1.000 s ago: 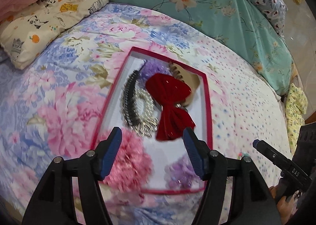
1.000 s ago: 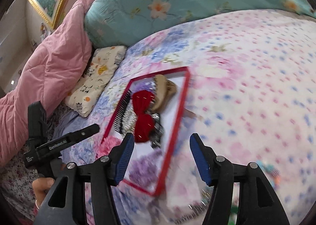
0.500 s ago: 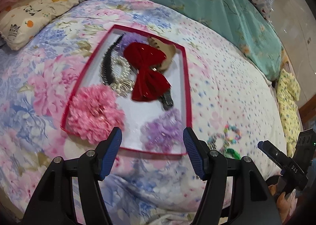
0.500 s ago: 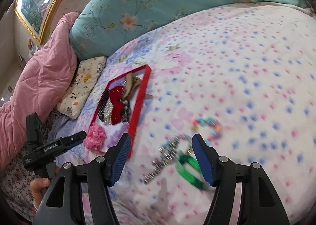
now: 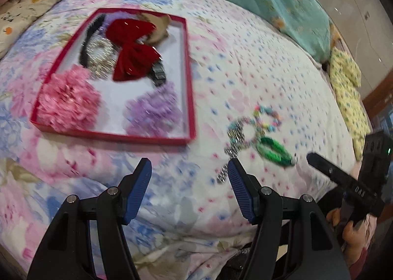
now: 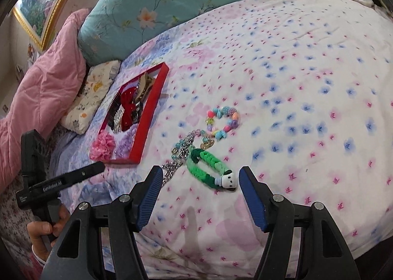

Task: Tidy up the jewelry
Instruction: 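Withdraw both tools toward the green keychain and beaded bracelet, then grasp the green braided keychain with the right tool while the left tool grasps the beaded bracelet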

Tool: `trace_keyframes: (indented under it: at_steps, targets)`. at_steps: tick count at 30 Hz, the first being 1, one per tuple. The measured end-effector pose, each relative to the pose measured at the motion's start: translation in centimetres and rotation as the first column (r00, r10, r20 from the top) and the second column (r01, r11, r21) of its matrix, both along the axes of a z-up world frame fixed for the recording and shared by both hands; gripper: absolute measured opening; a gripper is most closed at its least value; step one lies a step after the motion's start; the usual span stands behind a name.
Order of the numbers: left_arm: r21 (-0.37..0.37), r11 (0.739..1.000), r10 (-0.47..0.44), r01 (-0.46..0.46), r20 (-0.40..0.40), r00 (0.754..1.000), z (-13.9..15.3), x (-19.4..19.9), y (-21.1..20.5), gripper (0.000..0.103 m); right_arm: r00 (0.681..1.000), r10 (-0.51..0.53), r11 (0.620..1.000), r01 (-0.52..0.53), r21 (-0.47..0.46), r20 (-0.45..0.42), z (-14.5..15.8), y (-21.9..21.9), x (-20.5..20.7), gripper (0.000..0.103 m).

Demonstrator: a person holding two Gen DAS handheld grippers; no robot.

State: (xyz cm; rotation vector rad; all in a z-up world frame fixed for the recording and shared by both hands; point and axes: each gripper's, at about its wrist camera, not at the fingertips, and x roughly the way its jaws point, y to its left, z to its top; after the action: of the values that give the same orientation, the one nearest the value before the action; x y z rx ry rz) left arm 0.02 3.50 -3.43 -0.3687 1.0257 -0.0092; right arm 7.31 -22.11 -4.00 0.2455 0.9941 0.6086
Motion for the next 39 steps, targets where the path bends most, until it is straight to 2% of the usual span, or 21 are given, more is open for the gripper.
trace_keyframes:
  at_steps: [4,9,15,22,24,26,27,29,33,39]
  targets:
    - [0.003,0.999,-0.039,0.039,-0.027,0.999,-1.0,0.0,-1.6,0.064,1.0,0.021,0.999,-0.02,-0.035,0.01,-0.1,0.8,0.2,0.072]
    - [0.012,0.997,-0.08,0.081,-0.056,0.995,-2.2,0.1,-3.2,0.064,0.996,0.081,0.989,-0.075,-0.128,0.037,-0.4,2.4,0.3,0.072]
    - [0.023,0.994,-0.104,0.106,-0.083,0.991,-3.0,0.6,-3.9,0.064,0.992,0.121,0.975,-0.113,-0.191,0.035,-1.5,3.5,1.1,0.072]
    - [0.018,0.994,-0.107,0.11,-0.108,0.988,-3.9,1.3,-4.0,0.064,0.978,0.205,0.941,-0.187,-0.284,0.037,-2.9,5.7,1.8,0.071]
    - [0.019,0.994,-0.109,0.112,-0.112,0.988,-4.0,1.6,-4.1,0.064,0.973,0.225,0.924,-0.196,-0.329,0.05,-3.1,6.2,1.7,0.06]
    - [0.019,0.993,-0.116,0.119,-0.111,0.987,-3.9,2.2,-4.3,0.064,0.974,0.216,0.913,-0.178,-0.366,0.064,-3.1,5.8,1.7,0.018]
    - [0.018,0.992,-0.122,0.124,-0.11,0.986,-3.8,2.6,-4.4,0.064,0.978,0.2,0.93,-0.173,-0.325,0.053,-3.0,5.1,2.0,0.013]
    - [0.016,0.988,-0.148,0.151,-0.102,0.984,-3.5,3.7,-5.2,0.064,0.988,0.154,0.957,-0.143,-0.252,0.027,-2.9,3.5,2.5,0.009]
    - [0.035,0.977,-0.206,0.209,-0.074,0.976,-2.7,6.0,-7.3,0.064,0.998,0.046,0.988,-0.039,-0.149,0.045,-1.5,0.0,2.9,0.009]
    - [0.04,0.958,-0.282,0.283,-0.027,0.959,-2.0,9.9,-10.7,0.064,0.992,-0.082,0.987,0.094,-0.127,0.094,0.5,-3.9,3.5,0.009]
